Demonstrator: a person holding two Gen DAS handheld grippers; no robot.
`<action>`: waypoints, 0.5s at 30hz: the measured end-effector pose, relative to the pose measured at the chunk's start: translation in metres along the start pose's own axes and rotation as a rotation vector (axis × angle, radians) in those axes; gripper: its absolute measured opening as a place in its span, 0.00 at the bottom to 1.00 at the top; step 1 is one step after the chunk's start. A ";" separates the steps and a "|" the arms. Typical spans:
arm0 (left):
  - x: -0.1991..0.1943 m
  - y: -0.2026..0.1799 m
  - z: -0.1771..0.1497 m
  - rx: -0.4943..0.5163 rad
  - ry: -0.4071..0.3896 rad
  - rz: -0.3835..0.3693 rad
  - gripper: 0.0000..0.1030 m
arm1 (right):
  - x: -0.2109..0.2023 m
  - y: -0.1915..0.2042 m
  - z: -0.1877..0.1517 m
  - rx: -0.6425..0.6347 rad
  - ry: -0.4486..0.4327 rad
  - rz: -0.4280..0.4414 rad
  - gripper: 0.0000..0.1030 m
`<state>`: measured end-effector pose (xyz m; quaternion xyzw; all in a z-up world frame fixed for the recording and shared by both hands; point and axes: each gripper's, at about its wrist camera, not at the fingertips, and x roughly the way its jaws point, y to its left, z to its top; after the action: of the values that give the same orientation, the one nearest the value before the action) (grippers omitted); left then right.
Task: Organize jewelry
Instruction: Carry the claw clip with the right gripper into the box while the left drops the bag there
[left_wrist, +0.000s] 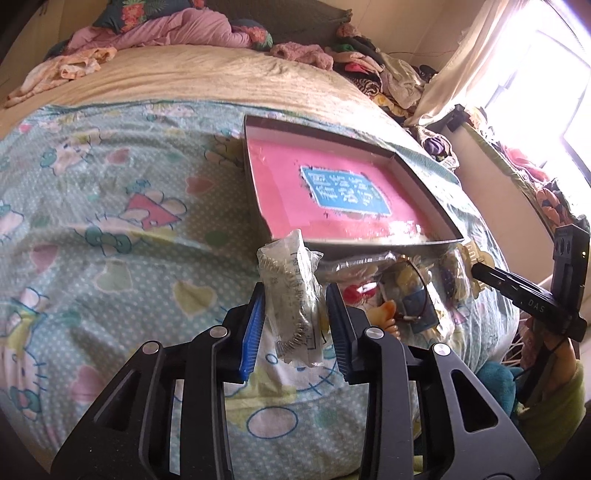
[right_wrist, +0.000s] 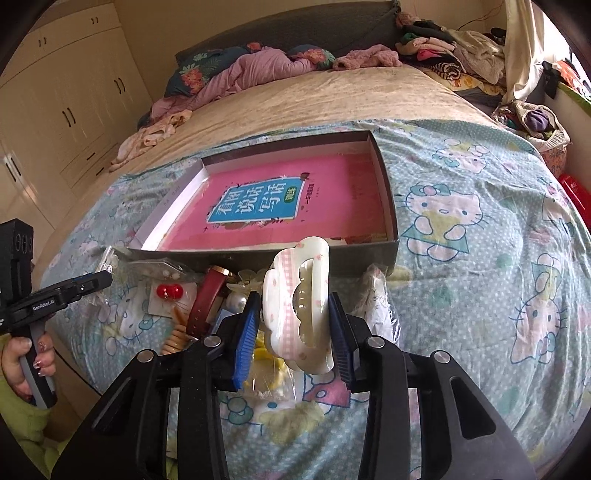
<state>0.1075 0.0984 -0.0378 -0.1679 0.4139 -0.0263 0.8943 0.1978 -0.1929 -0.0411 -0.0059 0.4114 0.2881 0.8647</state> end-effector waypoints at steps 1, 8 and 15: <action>-0.001 -0.001 0.003 0.004 -0.008 0.003 0.24 | -0.003 0.000 0.003 -0.002 -0.011 -0.003 0.34; 0.003 -0.009 0.023 0.026 -0.038 0.003 0.24 | -0.011 0.003 0.028 -0.014 -0.072 -0.022 0.34; 0.014 -0.016 0.049 0.034 -0.060 0.001 0.24 | -0.004 0.009 0.056 -0.002 -0.106 -0.005 0.34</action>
<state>0.1545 0.0949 -0.0134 -0.1533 0.3864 -0.0277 0.9091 0.2307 -0.1733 0.0004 0.0075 0.3645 0.2861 0.8861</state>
